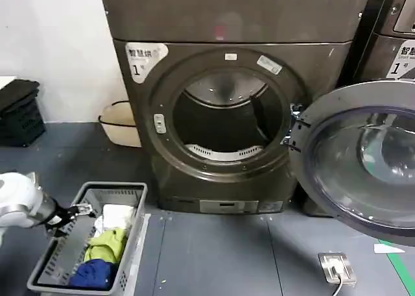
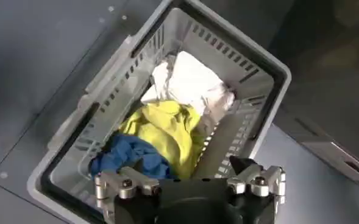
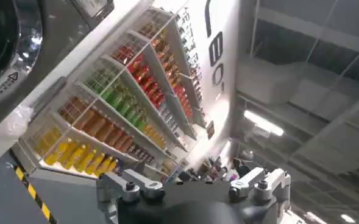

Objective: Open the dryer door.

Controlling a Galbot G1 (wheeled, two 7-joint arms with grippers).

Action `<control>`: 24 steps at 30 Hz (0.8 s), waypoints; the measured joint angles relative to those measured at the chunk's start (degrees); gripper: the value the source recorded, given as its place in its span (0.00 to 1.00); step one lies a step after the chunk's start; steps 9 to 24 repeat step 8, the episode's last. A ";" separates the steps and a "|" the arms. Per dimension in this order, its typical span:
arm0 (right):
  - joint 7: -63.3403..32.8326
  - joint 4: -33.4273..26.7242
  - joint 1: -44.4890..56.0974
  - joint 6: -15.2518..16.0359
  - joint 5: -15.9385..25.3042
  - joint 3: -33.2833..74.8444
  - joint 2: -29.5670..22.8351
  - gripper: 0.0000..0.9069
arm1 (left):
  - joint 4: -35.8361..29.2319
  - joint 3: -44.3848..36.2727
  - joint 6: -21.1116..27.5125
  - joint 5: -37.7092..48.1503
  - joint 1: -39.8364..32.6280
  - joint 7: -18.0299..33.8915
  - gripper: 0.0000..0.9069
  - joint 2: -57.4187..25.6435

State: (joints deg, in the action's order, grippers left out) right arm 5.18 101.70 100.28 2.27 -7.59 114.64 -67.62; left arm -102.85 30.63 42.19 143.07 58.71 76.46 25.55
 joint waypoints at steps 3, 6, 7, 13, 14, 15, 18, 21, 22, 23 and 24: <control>0.02 0.03 0.00 -0.06 -0.01 0.00 0.00 1.00 | 0.00 -0.01 0.00 -0.47 0.19 -0.28 1.00 0.13; 0.05 0.10 0.00 -0.06 -0.01 0.00 0.00 1.00 | 0.03 -0.08 0.00 -0.53 0.28 -0.34 1.00 0.22; 0.06 0.10 0.00 -0.06 -0.01 0.00 0.00 1.00 | 0.03 -0.12 0.00 -0.53 0.30 -0.38 1.00 0.22; 0.06 0.09 0.00 -0.06 -0.01 0.00 0.00 1.00 | 0.05 -0.12 0.00 -0.53 0.28 -0.42 1.00 0.22; 0.06 0.09 0.00 -0.06 -0.01 0.00 0.00 1.00 | 0.05 -0.12 0.00 -0.53 0.28 -0.42 1.00 0.22; 0.06 0.09 0.00 -0.06 -0.01 0.00 0.00 1.00 | 0.05 -0.12 0.00 -0.53 0.28 -0.42 1.00 0.22; 0.06 0.09 0.00 -0.06 -0.01 0.00 0.00 1.00 | 0.05 -0.12 0.00 -0.53 0.28 -0.42 1.00 0.22; 0.06 0.09 0.00 -0.06 -0.01 0.00 0.00 1.00 | 0.05 -0.12 0.00 -0.53 0.28 -0.42 1.00 0.22; 0.06 0.09 0.00 -0.06 -0.01 0.00 0.00 1.00 | 0.05 -0.12 0.00 -0.53 0.28 -0.42 1.00 0.22; 0.06 0.09 0.00 -0.06 -0.01 0.00 0.00 1.00 | 0.05 -0.12 0.00 -0.53 0.28 -0.42 1.00 0.22; 0.06 0.09 0.00 -0.06 -0.01 0.00 0.00 1.00 | 0.05 -0.12 0.00 -0.53 0.28 -0.42 1.00 0.22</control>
